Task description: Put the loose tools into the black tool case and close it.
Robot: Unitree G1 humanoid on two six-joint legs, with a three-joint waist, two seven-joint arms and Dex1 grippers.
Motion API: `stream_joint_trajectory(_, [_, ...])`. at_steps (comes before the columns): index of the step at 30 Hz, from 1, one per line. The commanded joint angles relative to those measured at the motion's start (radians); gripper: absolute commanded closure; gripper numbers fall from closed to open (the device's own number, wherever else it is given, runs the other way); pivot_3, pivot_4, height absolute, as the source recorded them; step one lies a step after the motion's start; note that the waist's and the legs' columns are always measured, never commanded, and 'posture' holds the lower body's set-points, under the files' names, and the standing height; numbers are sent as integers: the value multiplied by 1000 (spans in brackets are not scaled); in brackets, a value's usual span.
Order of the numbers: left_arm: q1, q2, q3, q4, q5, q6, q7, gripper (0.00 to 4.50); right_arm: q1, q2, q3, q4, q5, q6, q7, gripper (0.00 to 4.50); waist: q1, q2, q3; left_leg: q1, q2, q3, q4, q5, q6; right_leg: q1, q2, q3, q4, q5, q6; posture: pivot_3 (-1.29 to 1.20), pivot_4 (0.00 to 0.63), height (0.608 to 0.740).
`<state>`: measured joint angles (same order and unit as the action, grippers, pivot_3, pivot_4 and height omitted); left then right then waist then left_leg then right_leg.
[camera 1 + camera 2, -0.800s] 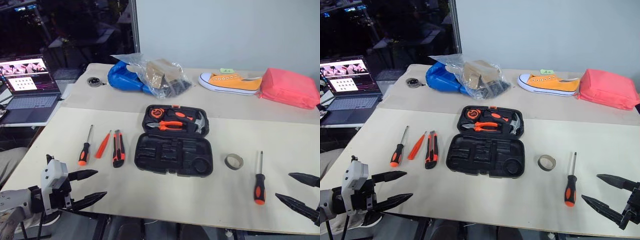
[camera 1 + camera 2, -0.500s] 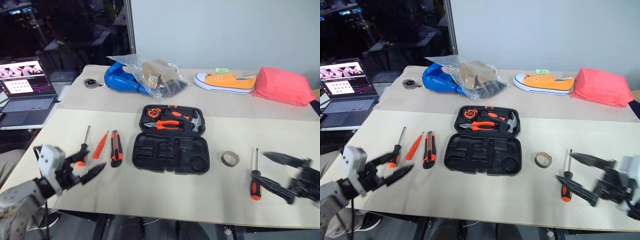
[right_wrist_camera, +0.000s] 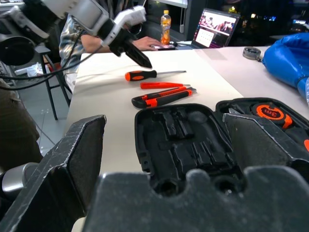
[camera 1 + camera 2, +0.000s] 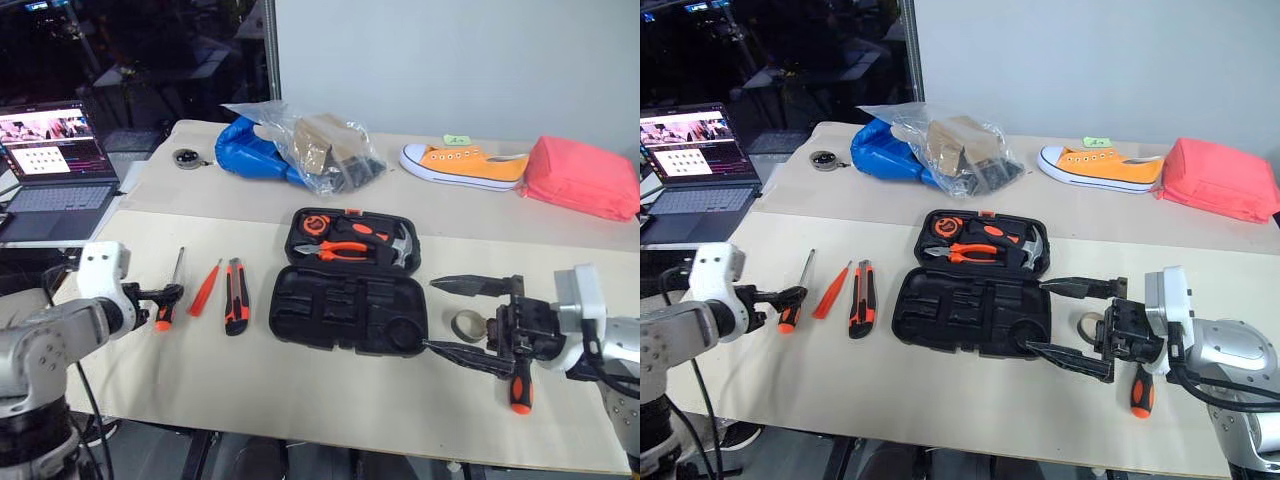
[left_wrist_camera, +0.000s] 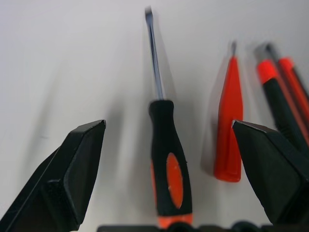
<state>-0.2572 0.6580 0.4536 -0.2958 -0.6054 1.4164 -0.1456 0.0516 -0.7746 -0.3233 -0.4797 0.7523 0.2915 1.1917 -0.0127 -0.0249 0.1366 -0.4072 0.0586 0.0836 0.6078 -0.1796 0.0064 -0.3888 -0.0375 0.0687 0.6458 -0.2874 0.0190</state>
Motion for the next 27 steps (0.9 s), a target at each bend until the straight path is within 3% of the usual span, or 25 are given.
stream_joint_trajectory(1, [0, -14, -38, 35, 40, -18, -2, 1148, -18, -16, -16, -10, 1, -15, -2, 0, -2, 0, 0, 0, 0, 0, 0, 0, 0, 0, 0, 0, 0, 0, 0, 0, 150, 740])
stream_joint_trajectory(8, [38, -10, -15, -29, 30, -122, -94, 3520, -6, -11, -31, 1, -4, -23, -3, 0, -1, 0, 0, 3, 0, 0, 1, 0, 0, 2, -2, 1, 2, 0, 0, 0, 150, 740])
stream_joint_trajectory(10, [54, 23, 33, -101, -39, -146, -192, 3632, 10, -3, -38, 6, -11, -35, -7, 0, -1, -1, 0, 3, 0, 0, 1, 0, 0, 2, -2, 0, 2, 0, -1, 0, 150, 740])
stream_joint_trajectory(14, [104, 212, -3, -214, -85, -342, -523, 3632, 65, 15, -79, 20, -34, -65, -25, 0, -1, -4, 0, 1, 1, 0, 0, 0, 0, 0, -2, 0, 1, 0, -1, 0, 150, 740])
stream_joint_trajectory(16, [56, 330, -151, -197, -35, -487, -704, 3632, 100, 26, -115, 19, -43, -70, -60, 0, 6, -1, -1, 1, 2, 0, 0, 0, -1, 0, -1, -1, 1, -1, -3, 0, 150, 740])
stream_joint_trajectory(19, [-176, 341, -439, -72, 67, -630, -887, 3632, 204, 45, -200, 31, -70, -96, -68, 0, 27, 3, -3, 2, -6, 2, -1, 0, -1, 2, -7, -3, 1, -3, -2, 0, 150, 740])
stream_joint_trajectory(23, [-489, 181, -816, 209, 334, -820, -1022, 3632, 369, 71, -348, 67, -92, -166, -18, 0, 52, 3, -3, -1, -10, 3, 3, 1, 2, 4, -6, -3, 0, -3, 1, 0, 150, 740])
stream_joint_trajectory(27, [-642, 21, -967, 441, 476, -936, -1063, 3632, 414, 77, -423, 79, -62, -179, -15, 0, 14, 3, -3, -5, -11, 2, 5, 2, 4, 2, -3, 2, -1, -3, 4, 0, 150, 740])
